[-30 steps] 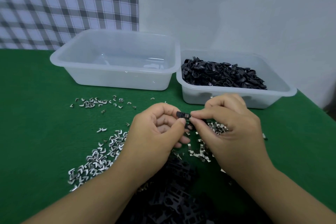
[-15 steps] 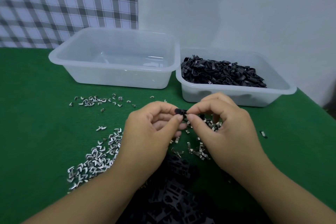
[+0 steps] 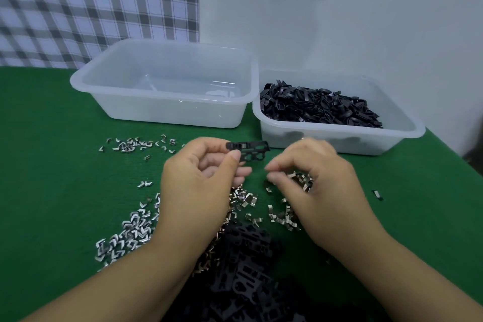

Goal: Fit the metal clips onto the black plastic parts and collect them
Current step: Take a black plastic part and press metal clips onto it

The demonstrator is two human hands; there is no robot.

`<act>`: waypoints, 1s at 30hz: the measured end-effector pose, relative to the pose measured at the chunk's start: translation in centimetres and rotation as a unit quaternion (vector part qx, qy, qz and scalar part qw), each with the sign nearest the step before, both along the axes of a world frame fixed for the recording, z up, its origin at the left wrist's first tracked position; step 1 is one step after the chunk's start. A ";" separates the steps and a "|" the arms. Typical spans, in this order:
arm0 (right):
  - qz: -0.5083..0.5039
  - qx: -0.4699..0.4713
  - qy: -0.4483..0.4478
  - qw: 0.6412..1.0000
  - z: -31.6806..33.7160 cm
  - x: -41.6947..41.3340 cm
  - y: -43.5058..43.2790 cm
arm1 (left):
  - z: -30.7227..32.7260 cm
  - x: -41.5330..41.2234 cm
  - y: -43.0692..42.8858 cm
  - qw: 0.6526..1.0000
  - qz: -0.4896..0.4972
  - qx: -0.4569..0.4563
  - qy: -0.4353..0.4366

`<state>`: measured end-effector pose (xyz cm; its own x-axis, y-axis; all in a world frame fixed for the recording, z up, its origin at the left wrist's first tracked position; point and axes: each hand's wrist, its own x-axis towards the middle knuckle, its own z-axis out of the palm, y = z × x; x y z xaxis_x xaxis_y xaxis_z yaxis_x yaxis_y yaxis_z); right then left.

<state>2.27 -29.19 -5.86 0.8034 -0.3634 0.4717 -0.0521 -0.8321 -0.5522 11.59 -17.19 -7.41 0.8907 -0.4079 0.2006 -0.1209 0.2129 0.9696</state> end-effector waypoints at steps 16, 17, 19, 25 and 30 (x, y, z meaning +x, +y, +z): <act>0.034 -0.094 0.142 0.985 -1.1 0.7 0.7 | -0.2 0.0 -0.2 1.000 0.000 0.002 0.007; 0.034 -0.107 0.134 0.985 -1.1 0.6 0.7 | -0.2 0.0 -0.2 1.000 0.000 0.001 0.008; 0.021 -0.124 0.114 0.986 -1.1 0.5 0.7 | -0.2 0.1 -0.2 1.000 0.004 0.001 0.009; -0.023 -0.109 0.061 0.992 -1.1 0.3 0.0 | -0.5 0.1 0.0 0.999 0.010 0.044 -0.026; -0.069 0.135 -0.106 0.983 -0.1 0.2 -0.1 | -0.7 -0.1 0.1 0.991 0.002 0.102 -0.083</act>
